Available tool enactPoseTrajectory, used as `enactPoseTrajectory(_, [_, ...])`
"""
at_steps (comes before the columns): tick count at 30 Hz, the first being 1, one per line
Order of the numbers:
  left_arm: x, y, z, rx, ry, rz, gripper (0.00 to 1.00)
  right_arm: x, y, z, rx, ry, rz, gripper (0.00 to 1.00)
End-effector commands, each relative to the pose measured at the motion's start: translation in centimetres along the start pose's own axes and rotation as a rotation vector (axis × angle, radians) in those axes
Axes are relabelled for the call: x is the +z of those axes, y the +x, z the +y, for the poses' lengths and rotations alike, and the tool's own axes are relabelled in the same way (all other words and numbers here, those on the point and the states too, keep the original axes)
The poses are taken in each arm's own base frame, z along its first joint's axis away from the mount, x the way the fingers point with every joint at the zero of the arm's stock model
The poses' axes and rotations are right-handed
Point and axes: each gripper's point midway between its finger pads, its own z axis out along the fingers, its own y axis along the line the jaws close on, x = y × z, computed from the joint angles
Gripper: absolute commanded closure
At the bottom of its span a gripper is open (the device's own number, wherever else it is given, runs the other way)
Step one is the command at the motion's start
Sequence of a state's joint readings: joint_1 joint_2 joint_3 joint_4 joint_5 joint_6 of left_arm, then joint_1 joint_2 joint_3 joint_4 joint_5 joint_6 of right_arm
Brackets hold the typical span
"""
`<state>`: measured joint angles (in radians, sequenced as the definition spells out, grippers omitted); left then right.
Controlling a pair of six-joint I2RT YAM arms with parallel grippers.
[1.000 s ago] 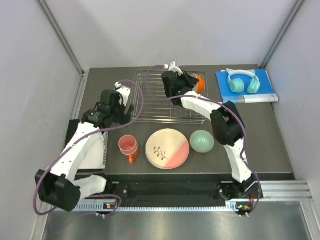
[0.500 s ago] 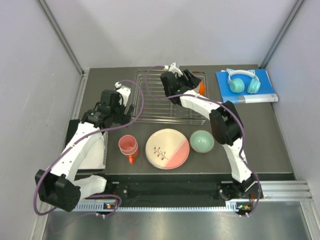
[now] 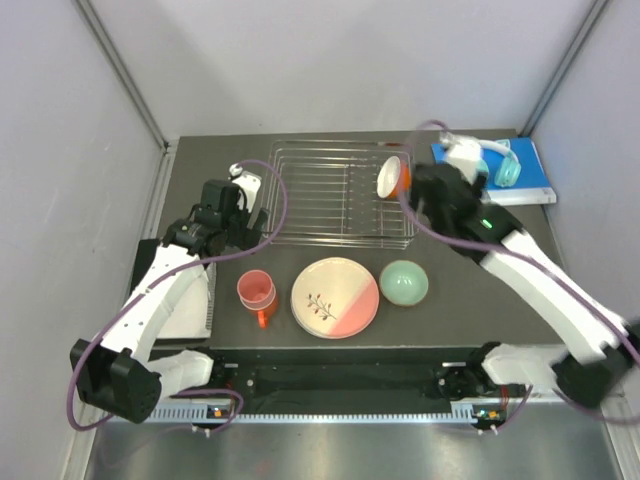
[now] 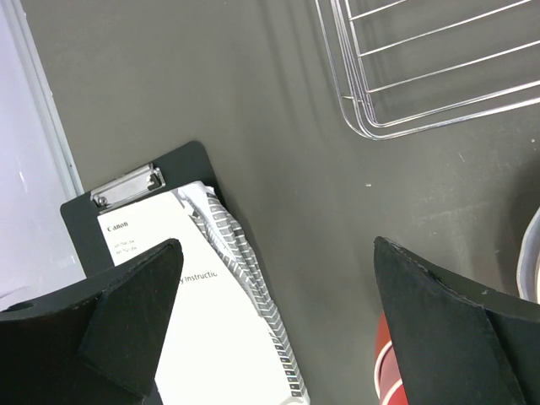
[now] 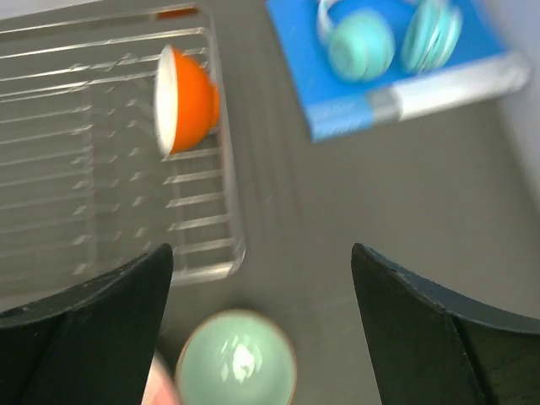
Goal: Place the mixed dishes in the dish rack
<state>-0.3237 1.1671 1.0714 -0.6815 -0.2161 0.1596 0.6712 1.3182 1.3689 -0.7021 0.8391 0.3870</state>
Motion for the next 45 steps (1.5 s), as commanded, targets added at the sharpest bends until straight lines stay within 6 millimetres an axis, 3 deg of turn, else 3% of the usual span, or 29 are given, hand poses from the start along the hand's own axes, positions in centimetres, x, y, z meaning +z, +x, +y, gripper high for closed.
enactPoseTrajectory(1, [-1.2,-1.9,1.1,0.0,-0.037,-0.061,0.01,-4.2,14.3,0.0,0.228,-0.145,0.43,0.16])
enactPoseTrajectory(2, [-1.2,-1.9,1.1,-0.003,-0.037,-0.06,0.01,-5.5,15.6,0.1,0.26,-0.191,0.481,0.16])
enactPoseTrajectory(4, [-1.2,-1.9,1.0,-0.003,-0.033,-0.056,0.01,-6.1,19.0,-0.5,0.29,-0.175,0.559,0.16])
enactPoseTrajectory(8, [-1.4,-2.3,1.1,-0.004,-0.032,-0.059,0.01,-7.2,21.9,-0.3,0.35,-0.211,0.633,0.17])
enactPoseTrajectory(13, [-1.4,-2.4,1.2,-0.006,-0.033,-0.059,0.01,-6.7,24.7,0.2,0.382,-0.187,0.692,0.18])
enactPoseTrajectory(22, [-1.2,-2.2,0.9,-0.007,-0.026,-0.053,0.01,-4.0,25.1,1.0,0.5,-0.121,0.616,0.21])
enactPoseTrajectory(27, [-1.2,-2.1,0.9,-0.006,-0.026,-0.056,0.01,-2.9,25.2,0.9,0.574,-0.09,0.558,0.32])
enactPoseTrajectory(38, [-1.7,-2.5,1.1,-0.007,-0.026,-0.072,0.01,-1.7,26.4,1.9,0.501,-0.045,0.62,0.44])
enactPoseTrajectory(41, [-2.0,-2.4,1.2,-0.003,-0.028,-0.075,0.01,-1.5,26.6,2.1,0.474,-0.042,0.636,0.58])
enactPoseTrajectory(42, [-2.1,-2.5,1.2,-0.003,-0.03,-0.078,0.01,-1.4,26.4,2.2,0.472,-0.046,0.635,0.73])
enactPoseTrajectory(45, [-2.2,-2.4,1.2,-0.005,-0.031,-0.079,0.01,-1.5,25.6,2.1,0.453,-0.048,0.616,0.97])
